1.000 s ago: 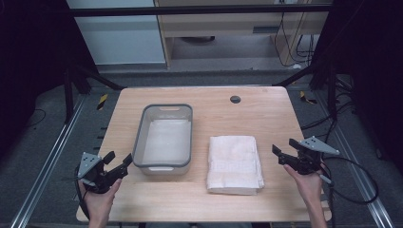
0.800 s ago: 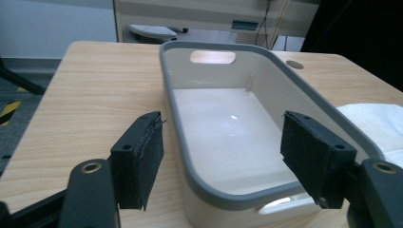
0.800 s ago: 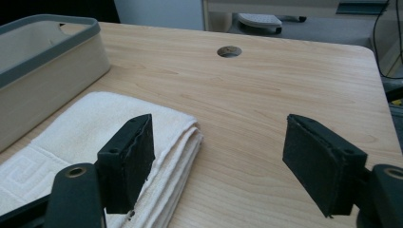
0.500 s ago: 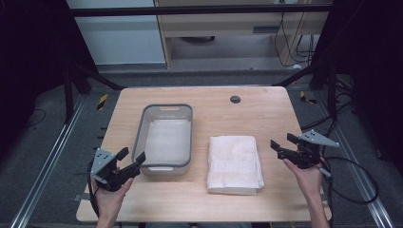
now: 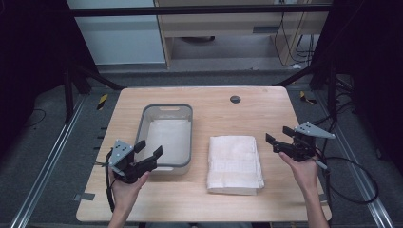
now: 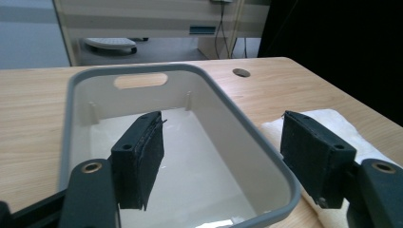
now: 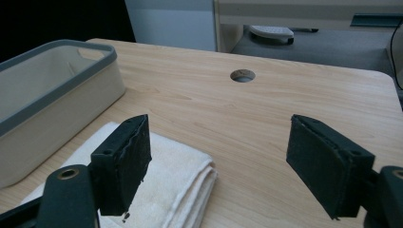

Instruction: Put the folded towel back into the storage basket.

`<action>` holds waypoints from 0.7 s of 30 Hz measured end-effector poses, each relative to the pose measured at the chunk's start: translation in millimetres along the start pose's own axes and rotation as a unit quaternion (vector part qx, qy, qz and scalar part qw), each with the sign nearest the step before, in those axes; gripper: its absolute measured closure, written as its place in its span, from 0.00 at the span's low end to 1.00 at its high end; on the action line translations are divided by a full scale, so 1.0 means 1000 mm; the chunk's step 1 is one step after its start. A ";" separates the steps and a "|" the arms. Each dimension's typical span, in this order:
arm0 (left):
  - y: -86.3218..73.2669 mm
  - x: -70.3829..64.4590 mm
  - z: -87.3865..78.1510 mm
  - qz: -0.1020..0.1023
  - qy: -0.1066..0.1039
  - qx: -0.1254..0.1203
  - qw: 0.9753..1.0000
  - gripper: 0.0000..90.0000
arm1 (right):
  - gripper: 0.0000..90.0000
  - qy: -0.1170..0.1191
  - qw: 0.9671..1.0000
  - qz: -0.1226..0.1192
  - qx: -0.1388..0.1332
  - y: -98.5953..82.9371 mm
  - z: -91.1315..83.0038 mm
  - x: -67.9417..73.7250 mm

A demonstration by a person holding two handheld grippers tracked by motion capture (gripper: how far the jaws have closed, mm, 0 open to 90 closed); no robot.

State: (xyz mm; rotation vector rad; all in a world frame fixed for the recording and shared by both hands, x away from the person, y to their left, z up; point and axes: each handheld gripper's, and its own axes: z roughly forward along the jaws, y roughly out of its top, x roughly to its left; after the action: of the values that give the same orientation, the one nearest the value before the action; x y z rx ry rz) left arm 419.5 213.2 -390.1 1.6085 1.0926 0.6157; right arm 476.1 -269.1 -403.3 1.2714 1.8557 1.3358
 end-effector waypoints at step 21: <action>-0.014 -0.048 0.034 0.033 -0.047 0.035 0.998 0.33 | 0.24 0.013 1.000 0.007 -0.002 0.013 0.023 0.001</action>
State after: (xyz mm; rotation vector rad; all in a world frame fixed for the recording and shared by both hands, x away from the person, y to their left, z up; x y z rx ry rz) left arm 421.1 155.4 -408.0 1.7220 1.0036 0.5450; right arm 499.3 -257.5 -399.6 1.2718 1.8645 1.3694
